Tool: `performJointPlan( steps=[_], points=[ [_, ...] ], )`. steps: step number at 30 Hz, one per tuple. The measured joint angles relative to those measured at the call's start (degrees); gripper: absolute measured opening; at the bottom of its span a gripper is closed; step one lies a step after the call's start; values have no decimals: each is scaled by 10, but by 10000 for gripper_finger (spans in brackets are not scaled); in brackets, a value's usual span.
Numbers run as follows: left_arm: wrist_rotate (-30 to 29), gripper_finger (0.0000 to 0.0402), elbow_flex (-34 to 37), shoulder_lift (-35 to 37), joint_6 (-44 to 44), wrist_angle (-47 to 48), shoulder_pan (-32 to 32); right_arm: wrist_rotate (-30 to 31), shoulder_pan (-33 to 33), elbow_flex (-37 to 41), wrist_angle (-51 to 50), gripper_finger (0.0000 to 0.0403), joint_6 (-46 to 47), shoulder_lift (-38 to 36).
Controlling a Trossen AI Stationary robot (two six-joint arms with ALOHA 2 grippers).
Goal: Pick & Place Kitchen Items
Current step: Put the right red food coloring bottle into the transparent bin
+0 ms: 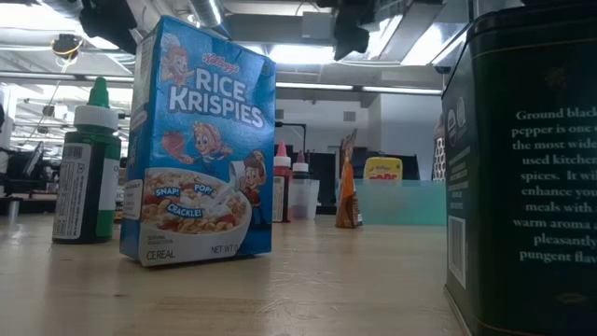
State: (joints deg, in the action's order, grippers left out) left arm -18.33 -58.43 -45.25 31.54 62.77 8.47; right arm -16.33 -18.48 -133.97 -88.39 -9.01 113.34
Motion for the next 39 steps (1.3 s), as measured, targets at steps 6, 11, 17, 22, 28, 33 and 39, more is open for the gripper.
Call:
performJointPlan(
  steps=[6,11,17,22,28,33,39],
  points=[
    [0,286,0,0,12,0,0,-70,50,7,-16,282,84,1],
    [8,287,0,0,30,0,0,-79,106,5,-16,282,137,0],
    [39,287,0,0,32,0,1,-64,199,5,-16,282,198,0],
    [39,286,0,0,32,0,2,-3,291,5,-16,282,239,0],
    [39,287,0,0,33,0,2,106,396,5,-16,282,399,0],
    [39,286,0,0,51,0,2,136,460,5,-16,282,551,0],
    [39,287,0,0,52,0,2,134,524,5,-16,282,697,0]
  ],
)
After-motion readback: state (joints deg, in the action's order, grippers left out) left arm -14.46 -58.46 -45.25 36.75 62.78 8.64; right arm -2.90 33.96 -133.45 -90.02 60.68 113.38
